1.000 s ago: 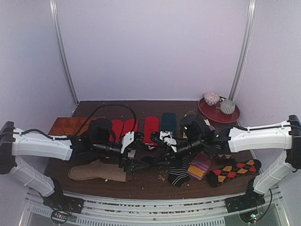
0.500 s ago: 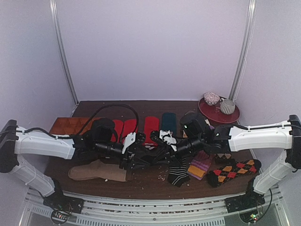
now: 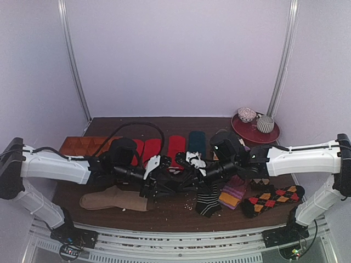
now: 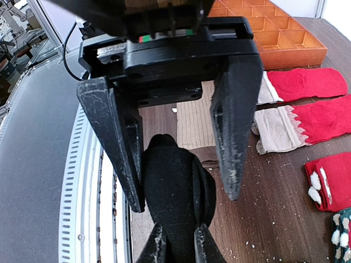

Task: Roll the socks
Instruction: Pass from the right arm to the left

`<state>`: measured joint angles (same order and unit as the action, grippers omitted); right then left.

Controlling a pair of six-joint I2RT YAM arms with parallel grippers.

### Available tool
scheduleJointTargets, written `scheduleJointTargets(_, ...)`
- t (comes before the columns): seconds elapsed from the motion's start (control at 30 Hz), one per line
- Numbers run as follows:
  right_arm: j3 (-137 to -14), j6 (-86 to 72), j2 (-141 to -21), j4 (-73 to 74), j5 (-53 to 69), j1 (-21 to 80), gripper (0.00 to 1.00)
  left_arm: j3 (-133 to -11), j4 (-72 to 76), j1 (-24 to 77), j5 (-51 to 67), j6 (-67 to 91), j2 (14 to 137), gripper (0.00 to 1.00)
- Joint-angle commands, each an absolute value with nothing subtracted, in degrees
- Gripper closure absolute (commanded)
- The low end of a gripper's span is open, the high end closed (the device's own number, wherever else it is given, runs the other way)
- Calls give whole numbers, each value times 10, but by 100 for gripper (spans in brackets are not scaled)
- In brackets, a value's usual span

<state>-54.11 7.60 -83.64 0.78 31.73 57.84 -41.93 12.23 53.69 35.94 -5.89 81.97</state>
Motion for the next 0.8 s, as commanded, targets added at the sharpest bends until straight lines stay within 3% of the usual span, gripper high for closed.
scheduleJointTargets(0.0,-556,81,-820,3,315,581,94,-436,130,531,374,-60,832,55)
scheduleJointTargets(0.2,-555,77,-821,1,315,580,94,-445,123,527,396,-60,846,99)
scheduleJointTargets(0.47,-555,55,-830,-16,307,581,93,-459,119,505,400,-32,868,100)
scheduleJointTargets(0.77,-522,-20,-798,-84,174,548,50,-436,130,449,319,16,817,100)
